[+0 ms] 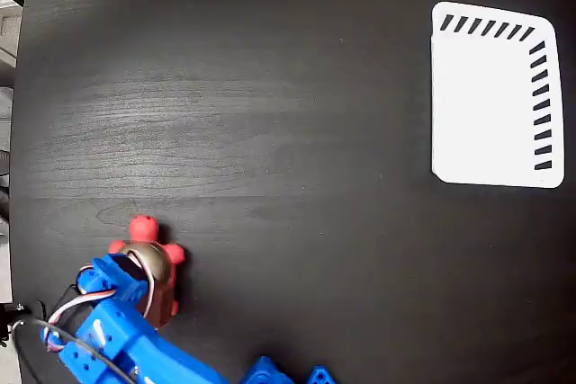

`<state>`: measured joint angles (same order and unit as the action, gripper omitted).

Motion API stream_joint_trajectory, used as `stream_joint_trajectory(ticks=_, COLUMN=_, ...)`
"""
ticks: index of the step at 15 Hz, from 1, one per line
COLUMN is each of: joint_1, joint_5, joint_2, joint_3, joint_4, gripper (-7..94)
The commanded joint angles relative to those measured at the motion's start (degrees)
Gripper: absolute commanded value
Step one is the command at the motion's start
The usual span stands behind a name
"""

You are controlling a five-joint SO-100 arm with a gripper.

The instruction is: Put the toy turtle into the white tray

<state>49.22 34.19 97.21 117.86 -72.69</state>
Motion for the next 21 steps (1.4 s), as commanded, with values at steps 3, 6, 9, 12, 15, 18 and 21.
stream_joint_trajectory(ticks=3, joint_1=-5.63, joint_5=-1.05, joint_2=12.39, joint_3=-9.67, joint_4=-9.14, gripper=-1)
stream_joint_trajectory(ticks=6, joint_1=-10.99, joint_5=-2.55, joint_2=18.46, joint_3=-13.27, joint_4=-15.03, gripper=-1)
stream_joint_trajectory(ticks=9, joint_1=-18.81, joint_5=-6.06, joint_2=22.41, joint_3=-17.23, joint_4=-19.42, gripper=-1)
stream_joint_trajectory(ticks=12, joint_1=-29.79, joint_5=-14.33, joint_2=18.19, joint_3=-27.25, joint_4=-24.96, gripper=-1)
stream_joint_trajectory(ticks=15, joint_1=-43.95, joint_5=-23.64, joint_2=10.11, joint_3=-37.18, joint_4=-25.4, gripper=-1)
stream_joint_trajectory(ticks=18, joint_1=-55.11, joint_5=-30.5, joint_2=1.05, joint_3=-48.78, joint_4=-25.58, gripper=-1)
stream_joint_trajectory(ticks=21, joint_1=-64.34, joint_5=-38.14, joint_2=-13.89, joint_3=-68.38, joint_4=-27.51, gripper=-1)
